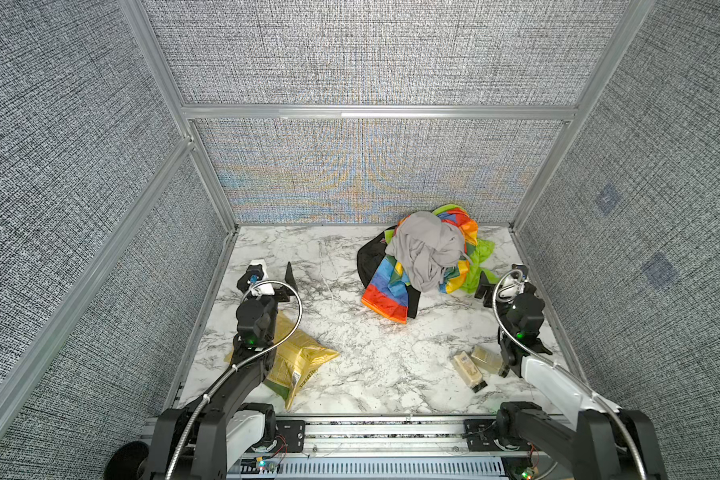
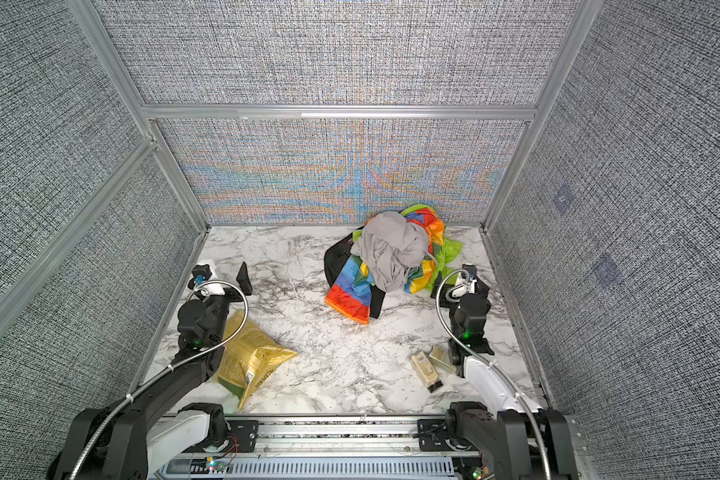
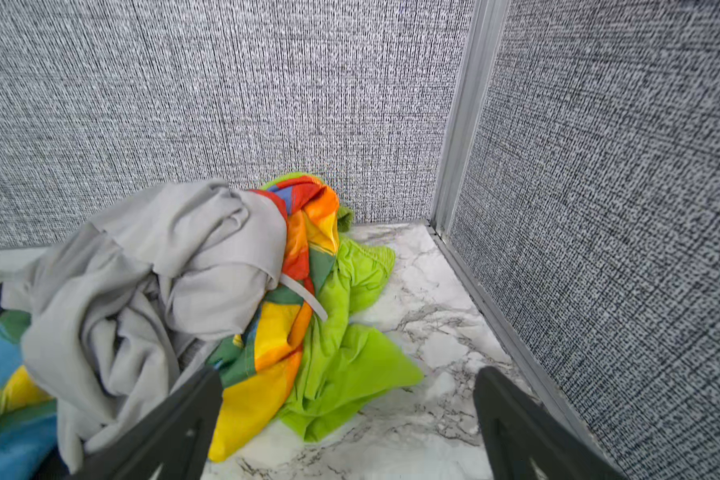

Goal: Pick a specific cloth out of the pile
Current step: 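Reach the right gripper into the clothes pile while the left arm rises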

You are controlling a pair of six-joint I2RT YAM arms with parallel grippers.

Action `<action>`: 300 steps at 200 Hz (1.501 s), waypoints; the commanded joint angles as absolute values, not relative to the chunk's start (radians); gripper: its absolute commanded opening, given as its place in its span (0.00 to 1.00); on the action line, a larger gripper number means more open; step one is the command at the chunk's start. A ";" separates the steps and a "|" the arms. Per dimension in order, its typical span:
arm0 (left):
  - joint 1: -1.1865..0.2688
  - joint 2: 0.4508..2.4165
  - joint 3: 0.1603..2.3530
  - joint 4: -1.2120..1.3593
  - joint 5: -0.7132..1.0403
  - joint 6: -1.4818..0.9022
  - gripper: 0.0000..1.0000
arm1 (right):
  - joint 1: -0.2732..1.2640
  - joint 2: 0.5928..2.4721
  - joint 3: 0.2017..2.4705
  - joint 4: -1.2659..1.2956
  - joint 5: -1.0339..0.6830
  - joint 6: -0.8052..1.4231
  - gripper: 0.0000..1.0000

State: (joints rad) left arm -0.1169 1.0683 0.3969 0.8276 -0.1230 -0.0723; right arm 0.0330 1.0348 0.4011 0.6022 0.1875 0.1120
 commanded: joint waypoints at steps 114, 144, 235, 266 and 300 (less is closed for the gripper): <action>-0.176 1.403 1.207 0.150 0.452 -0.245 0.99 | 0.151 1.075 0.931 -0.112 0.102 0.372 0.99; -0.176 1.443 1.178 0.150 0.512 -0.247 0.99 | 0.264 1.162 1.012 -0.184 0.165 0.355 0.99; -0.180 1.578 1.285 -0.060 0.611 -0.218 0.98 | 0.462 1.550 1.167 -0.258 0.043 0.386 0.91; -0.179 1.524 1.237 -0.012 0.570 -0.198 0.98 | 0.488 1.622 1.113 -0.202 0.016 0.455 0.86; -0.180 1.502 1.213 0.021 0.565 -0.199 0.98 | 0.492 1.724 1.087 -0.166 -0.067 0.526 0.77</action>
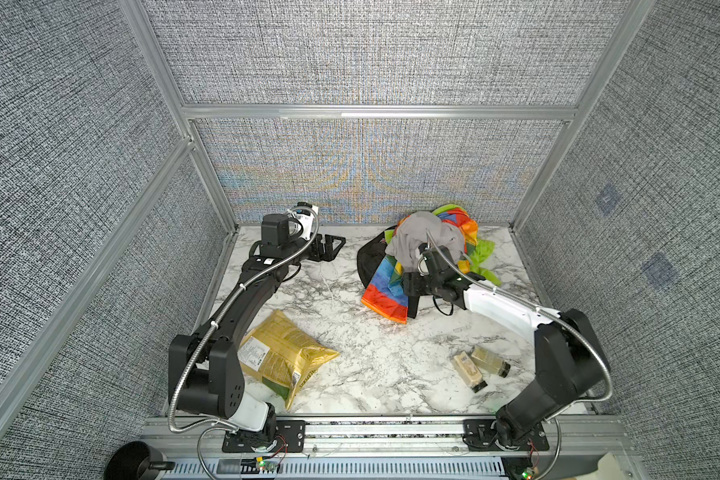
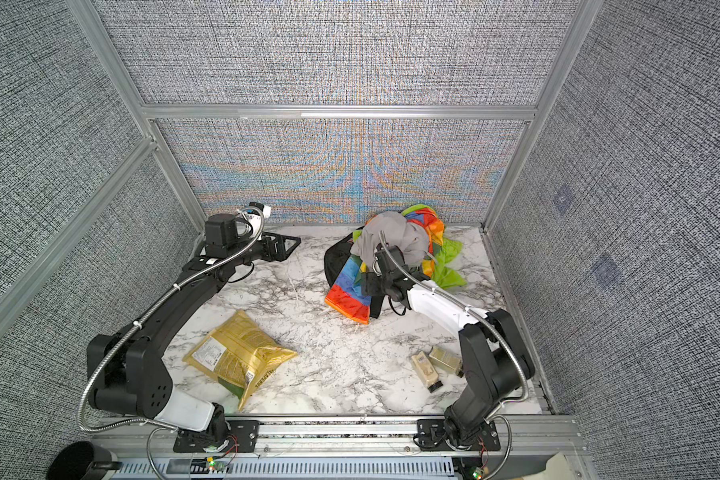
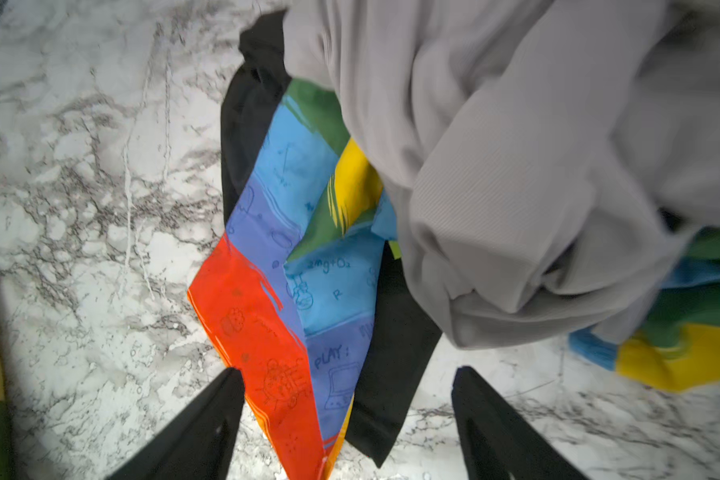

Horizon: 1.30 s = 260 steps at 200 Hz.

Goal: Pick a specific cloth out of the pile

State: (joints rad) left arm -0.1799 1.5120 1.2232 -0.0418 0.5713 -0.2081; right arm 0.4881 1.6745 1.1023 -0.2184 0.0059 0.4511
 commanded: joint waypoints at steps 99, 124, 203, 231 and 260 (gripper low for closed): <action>-0.180 1.516 1.213 0.021 0.568 -0.204 0.98 | 0.499 1.832 1.093 -0.137 0.028 0.591 0.05; -0.179 1.506 1.205 0.037 0.571 -0.210 0.98 | 0.458 1.794 1.179 -0.189 0.085 0.546 0.00; -0.187 1.496 1.184 0.070 0.580 -0.228 0.98 | 0.271 2.003 1.635 -0.363 0.136 0.443 0.02; -0.197 1.487 1.182 0.064 0.562 -0.215 0.97 | 0.264 2.129 1.674 -0.413 0.242 0.462 0.05; -0.206 1.497 1.181 0.067 0.563 -0.218 0.98 | 0.223 2.196 1.630 -0.438 0.266 0.505 0.37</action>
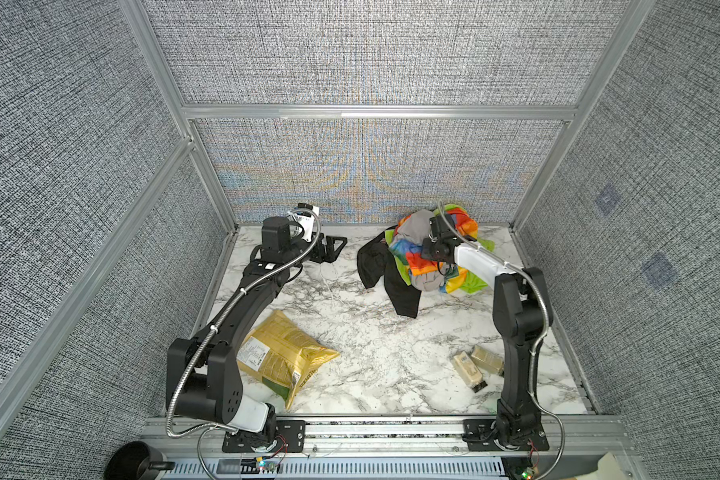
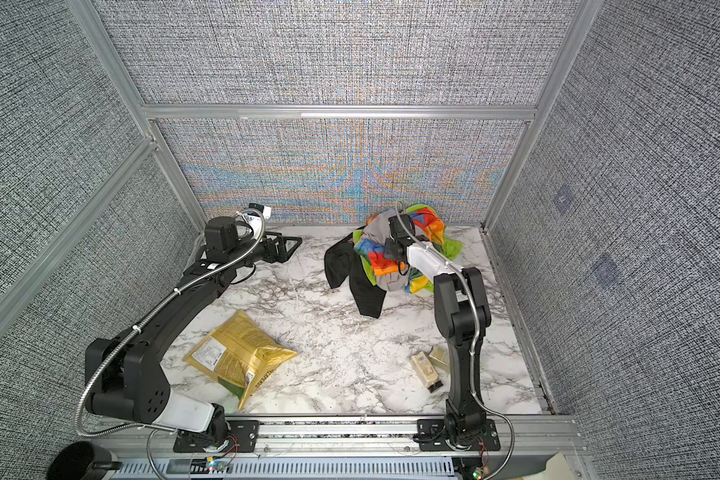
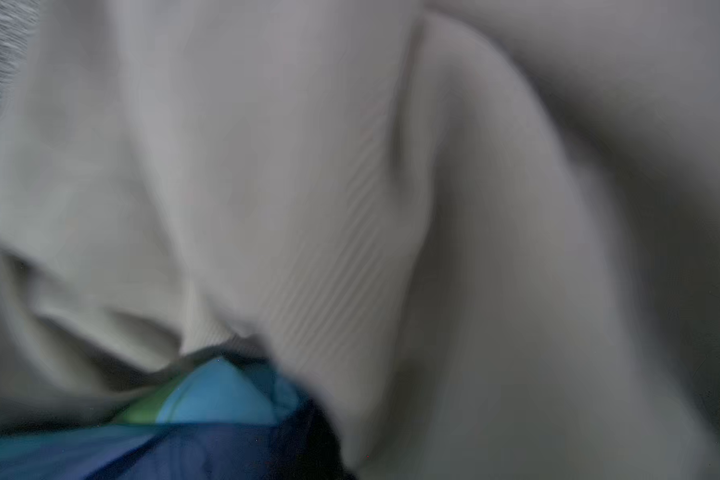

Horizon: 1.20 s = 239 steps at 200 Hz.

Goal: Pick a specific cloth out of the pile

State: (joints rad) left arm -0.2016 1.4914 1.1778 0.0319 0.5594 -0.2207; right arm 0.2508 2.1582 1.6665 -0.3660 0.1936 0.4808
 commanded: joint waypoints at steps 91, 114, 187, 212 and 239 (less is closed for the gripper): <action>-0.209 1.510 1.184 0.055 0.550 -0.208 0.97 | 0.229 1.871 1.378 -0.318 0.227 0.454 0.74; -0.209 1.504 1.189 0.039 0.525 -0.188 0.97 | 0.238 1.776 1.313 -0.294 0.211 0.474 0.79; -0.209 1.525 1.194 0.035 0.531 -0.190 0.97 | 0.364 1.500 1.097 -0.187 0.148 0.488 0.81; -0.209 1.522 1.195 0.035 0.529 -0.192 0.97 | 0.420 1.466 1.032 -0.165 0.125 0.516 0.80; -0.209 1.523 1.192 0.040 0.537 -0.189 0.97 | 0.474 1.492 1.007 -0.145 0.103 0.535 0.74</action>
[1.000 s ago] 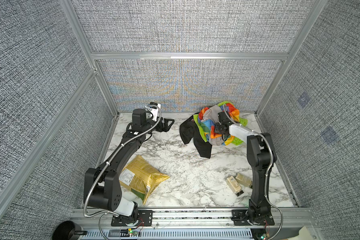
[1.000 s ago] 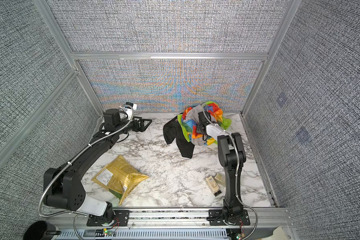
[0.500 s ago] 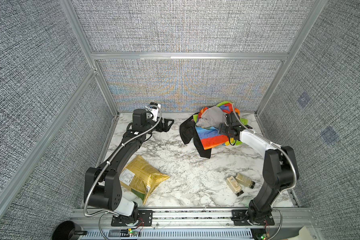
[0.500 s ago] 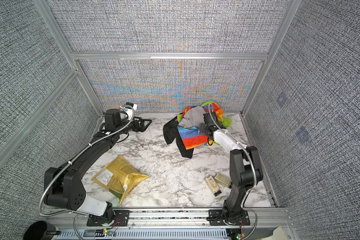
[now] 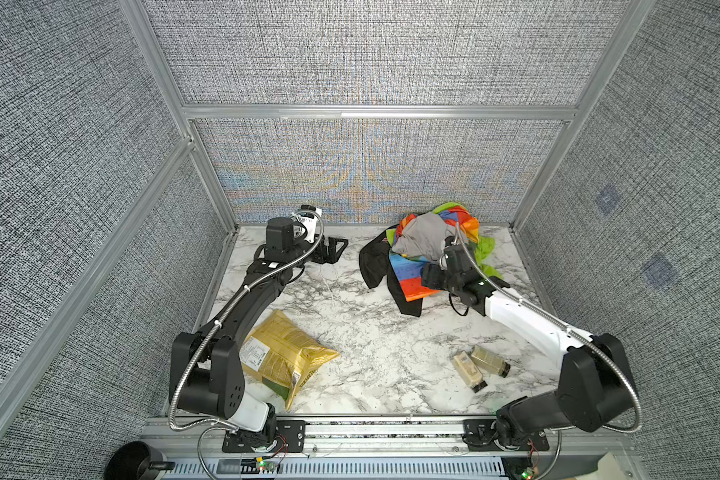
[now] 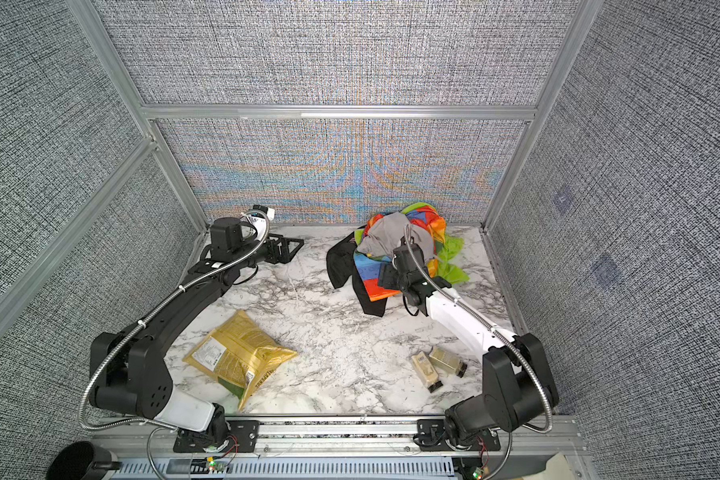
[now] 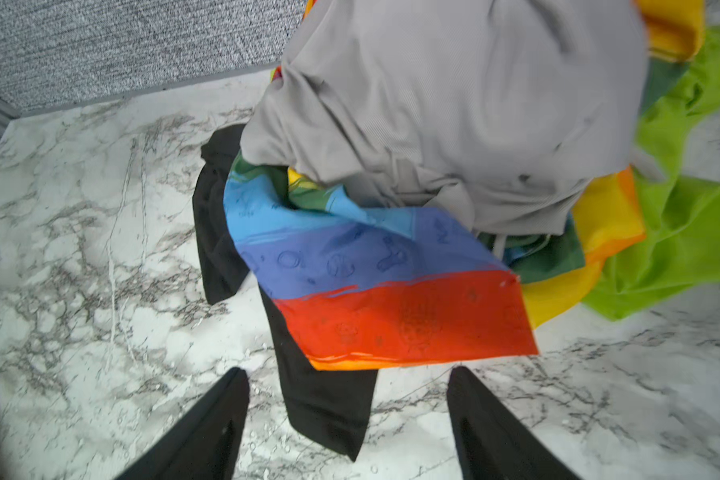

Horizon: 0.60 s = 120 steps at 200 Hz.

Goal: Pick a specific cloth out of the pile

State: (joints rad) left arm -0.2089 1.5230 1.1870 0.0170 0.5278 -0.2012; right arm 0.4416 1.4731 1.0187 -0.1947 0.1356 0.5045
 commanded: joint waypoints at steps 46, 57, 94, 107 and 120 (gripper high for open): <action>-0.209 1.524 1.193 0.036 0.536 -0.193 0.97 | 0.550 1.687 1.132 -0.126 -0.016 0.508 0.55; -0.209 1.522 1.192 0.036 0.534 -0.193 0.97 | 0.560 1.737 1.177 -0.130 -0.024 0.523 0.53; -0.209 1.521 1.195 0.036 0.540 -0.195 0.97 | 0.620 1.887 1.320 -0.140 -0.052 0.551 0.51; -0.209 1.522 1.193 0.037 0.540 -0.195 0.97 | 0.628 1.935 1.351 -0.135 -0.073 0.567 0.51; -0.210 1.524 1.193 0.036 0.540 -0.195 0.97 | 0.630 1.962 1.368 -0.131 -0.071 0.580 0.51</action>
